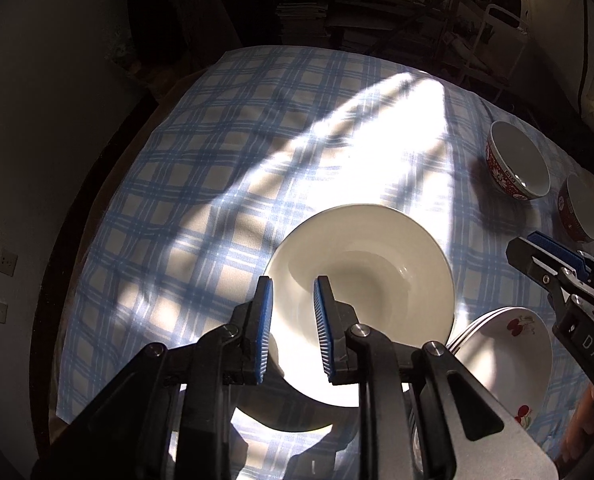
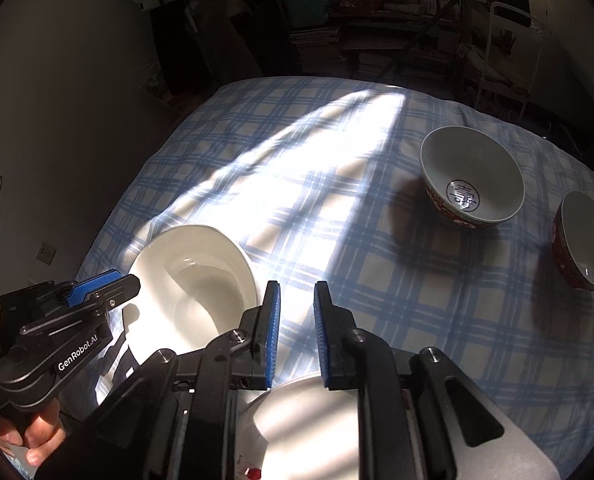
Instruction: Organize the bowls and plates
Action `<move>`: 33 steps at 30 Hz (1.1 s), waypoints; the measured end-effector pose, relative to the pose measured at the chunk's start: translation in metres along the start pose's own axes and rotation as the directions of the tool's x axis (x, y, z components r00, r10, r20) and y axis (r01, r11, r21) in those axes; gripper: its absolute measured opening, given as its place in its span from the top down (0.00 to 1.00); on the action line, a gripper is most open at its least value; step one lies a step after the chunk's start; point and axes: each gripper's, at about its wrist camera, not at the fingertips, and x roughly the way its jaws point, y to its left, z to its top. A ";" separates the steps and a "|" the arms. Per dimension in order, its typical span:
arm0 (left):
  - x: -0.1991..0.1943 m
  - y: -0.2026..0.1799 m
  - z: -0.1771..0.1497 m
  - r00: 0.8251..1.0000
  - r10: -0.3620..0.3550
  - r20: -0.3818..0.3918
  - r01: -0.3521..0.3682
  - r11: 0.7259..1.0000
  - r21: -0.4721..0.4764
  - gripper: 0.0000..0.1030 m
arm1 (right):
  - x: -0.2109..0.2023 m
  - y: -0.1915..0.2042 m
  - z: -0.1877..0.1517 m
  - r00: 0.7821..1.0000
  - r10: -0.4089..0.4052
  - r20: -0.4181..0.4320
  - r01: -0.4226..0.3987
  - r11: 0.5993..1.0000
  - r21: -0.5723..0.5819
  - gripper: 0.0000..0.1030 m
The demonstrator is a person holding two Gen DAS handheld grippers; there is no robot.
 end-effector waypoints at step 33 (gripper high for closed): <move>0.044 -0.167 0.141 0.994 -0.070 0.085 0.053 0.981 0.184 0.12 | 0.012 -0.201 0.070 0.995 -0.066 0.079 0.043 0.963 0.265 0.09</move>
